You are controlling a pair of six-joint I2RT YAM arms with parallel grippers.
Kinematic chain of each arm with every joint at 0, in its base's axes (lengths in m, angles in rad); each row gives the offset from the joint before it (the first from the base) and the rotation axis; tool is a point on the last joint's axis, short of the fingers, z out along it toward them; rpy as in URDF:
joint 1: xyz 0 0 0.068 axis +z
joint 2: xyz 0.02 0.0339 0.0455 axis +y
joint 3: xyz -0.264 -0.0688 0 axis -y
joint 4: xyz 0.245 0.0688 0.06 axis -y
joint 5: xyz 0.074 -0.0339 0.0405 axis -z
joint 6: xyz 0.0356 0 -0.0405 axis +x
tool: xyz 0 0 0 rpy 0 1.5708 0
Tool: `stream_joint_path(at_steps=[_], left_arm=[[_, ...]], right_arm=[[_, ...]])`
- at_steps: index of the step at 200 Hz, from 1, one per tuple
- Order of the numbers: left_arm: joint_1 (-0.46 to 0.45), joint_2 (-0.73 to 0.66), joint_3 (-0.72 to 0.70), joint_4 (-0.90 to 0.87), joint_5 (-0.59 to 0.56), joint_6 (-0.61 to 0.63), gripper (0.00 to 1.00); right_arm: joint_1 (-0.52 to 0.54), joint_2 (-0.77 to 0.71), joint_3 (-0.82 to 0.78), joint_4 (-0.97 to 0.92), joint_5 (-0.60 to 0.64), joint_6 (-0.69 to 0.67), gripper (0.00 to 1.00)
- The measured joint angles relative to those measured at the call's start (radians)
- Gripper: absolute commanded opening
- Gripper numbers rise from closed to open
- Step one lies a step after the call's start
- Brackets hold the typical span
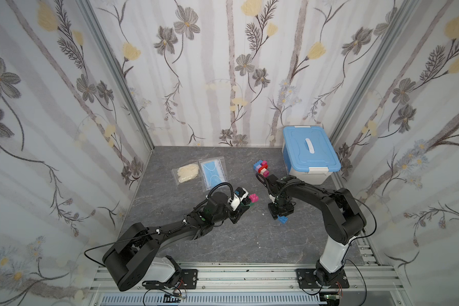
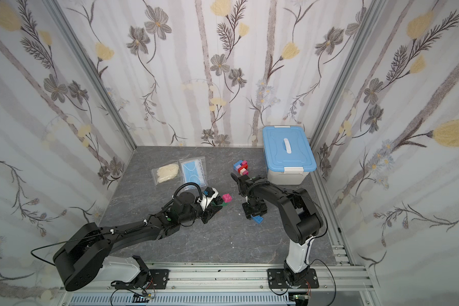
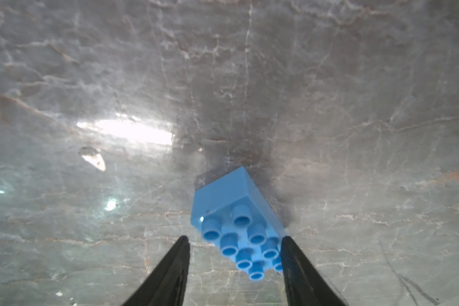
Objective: Assemble the letter p with lego
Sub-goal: Pick up the lego brick from the center of the board.
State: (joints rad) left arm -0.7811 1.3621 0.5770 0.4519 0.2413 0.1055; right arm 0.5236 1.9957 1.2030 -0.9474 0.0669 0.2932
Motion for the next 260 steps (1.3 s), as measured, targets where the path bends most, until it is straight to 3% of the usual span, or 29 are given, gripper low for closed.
stream_joint_path(at_steps=[204,260], left_arm=[[0.016,0.004,-0.009,-0.001,-0.002,0.000,0.17],[0.016,0.008,-0.008,-0.002,-0.002,0.000,0.17]], right_arm=[[0.006,-0.029,-0.053,0.064,-0.011,0.046,0.42],[0.006,-0.025,-0.056,0.071,-0.013,0.041,0.27]])
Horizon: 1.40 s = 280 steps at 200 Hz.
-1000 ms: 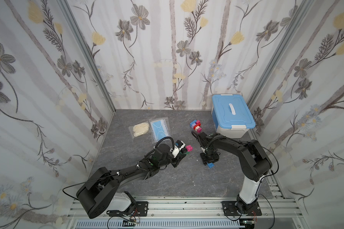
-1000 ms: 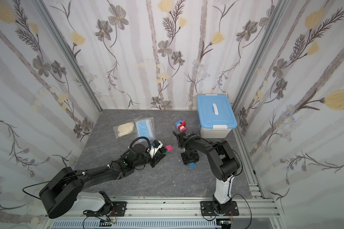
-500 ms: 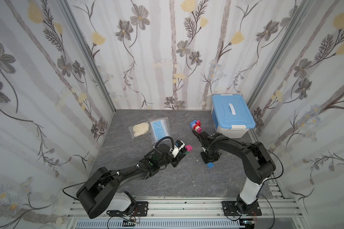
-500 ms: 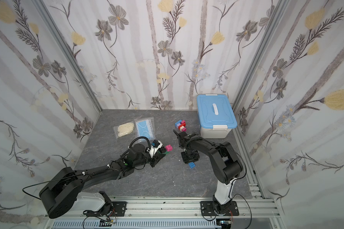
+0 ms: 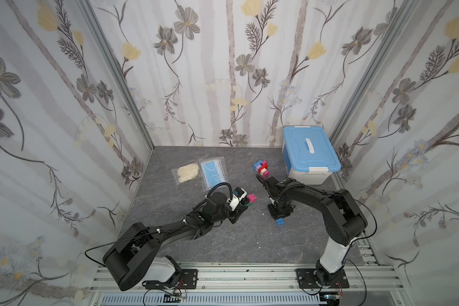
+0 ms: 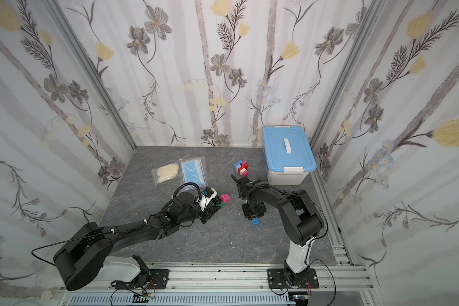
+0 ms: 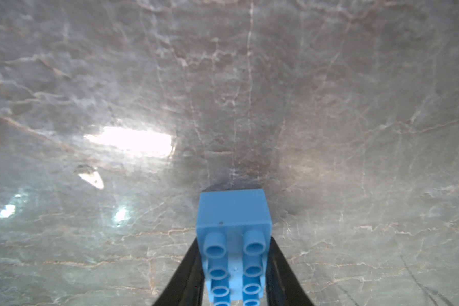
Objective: Assemble the letter p with lego
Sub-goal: Pick up the lego brick from the center of the board.
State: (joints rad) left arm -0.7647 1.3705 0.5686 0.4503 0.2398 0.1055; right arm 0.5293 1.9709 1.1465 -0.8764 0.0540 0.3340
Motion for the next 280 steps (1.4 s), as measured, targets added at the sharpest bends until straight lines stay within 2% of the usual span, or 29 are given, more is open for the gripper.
stream_joint_path(at_steps=[39,72,87,132,170,236,280], left_arm=[[0.000,0.029,0.000,0.027,0.018,0.000,0.15],[-0.035,0.105,-0.025,0.148,0.072,-0.001,0.12],[-0.058,0.170,-0.007,0.193,0.096,0.000,0.08],[-0.113,0.474,0.063,0.447,0.177,-0.032,0.08],[-0.118,0.703,0.226,0.618,0.316,-0.038,0.07],[-0.158,0.971,0.568,0.665,0.517,-0.034,0.03],[-0.172,1.097,0.675,0.739,0.613,-0.032,0.02]], right_arm=[[0.000,-0.034,-0.008,0.016,-0.002,-0.002,0.18],[-0.014,-0.155,-0.009,0.022,-0.006,-0.024,0.15],[-0.032,-0.224,-0.009,0.021,-0.006,-0.047,0.14],[-0.079,-0.445,0.000,0.004,-0.009,-0.150,0.14],[-0.106,-0.582,0.010,-0.040,-0.021,-0.244,0.15],[-0.137,-0.751,-0.002,-0.131,-0.024,-0.357,0.18],[-0.151,-0.795,-0.028,-0.184,-0.023,-0.510,0.18]])
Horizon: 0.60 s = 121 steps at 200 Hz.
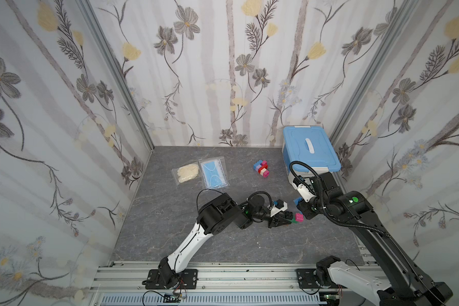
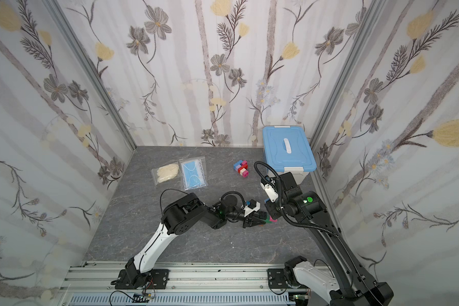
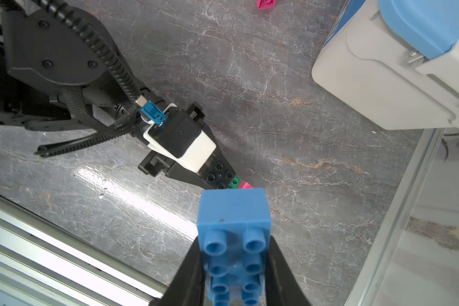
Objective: Assemble the letter p with lego
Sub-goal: Pick up the lego brick from the center of the board, then assemble the lego brick with the lego brick.
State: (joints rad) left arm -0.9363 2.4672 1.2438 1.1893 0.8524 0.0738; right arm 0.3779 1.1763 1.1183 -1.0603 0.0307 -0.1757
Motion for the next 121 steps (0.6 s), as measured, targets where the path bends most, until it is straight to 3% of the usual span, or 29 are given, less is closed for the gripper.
stream_joint_path(at_steps=[62,121], left_arm=[[0.020,0.066,0.008,0.112,0.059,0.050,0.02],[0.034,0.074,0.016,0.083,0.092,0.114,0.02]], right_arm=[[-0.016,0.104,0.058,-0.091,-0.008,-0.253,0.18],[0.001,0.313,0.105,-0.127,0.036,-0.352,0.18]])
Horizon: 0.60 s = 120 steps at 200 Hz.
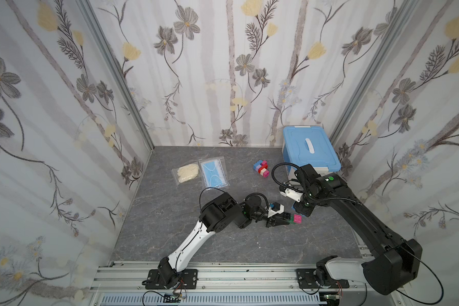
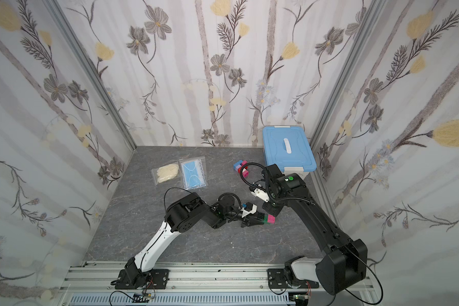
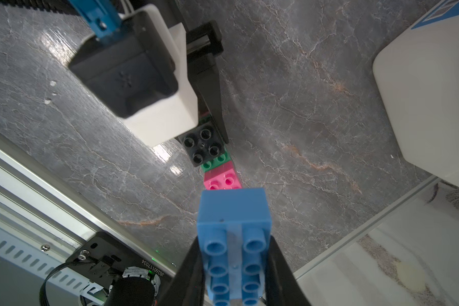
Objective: Assemble the letter p with lego
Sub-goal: Assemble the lego brick with the lego brick.
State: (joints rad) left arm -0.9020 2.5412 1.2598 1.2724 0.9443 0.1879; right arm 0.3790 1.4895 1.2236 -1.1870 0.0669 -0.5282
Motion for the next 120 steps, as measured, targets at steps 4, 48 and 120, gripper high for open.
stream_joint_path(at_steps=[4,48,120], left_arm=[[0.001,0.000,0.001,0.000,0.002,0.000,0.02],[0.007,0.005,0.018,-0.023,0.029,0.023,0.02],[0.014,-0.004,0.049,-0.120,0.074,0.059,0.03]], right_arm=[[0.003,0.006,0.000,0.000,0.006,-0.005,0.18],[0.061,0.052,-0.015,0.014,0.035,-0.064,0.17],[0.106,-0.002,-0.092,0.058,0.124,-0.035,0.17]])
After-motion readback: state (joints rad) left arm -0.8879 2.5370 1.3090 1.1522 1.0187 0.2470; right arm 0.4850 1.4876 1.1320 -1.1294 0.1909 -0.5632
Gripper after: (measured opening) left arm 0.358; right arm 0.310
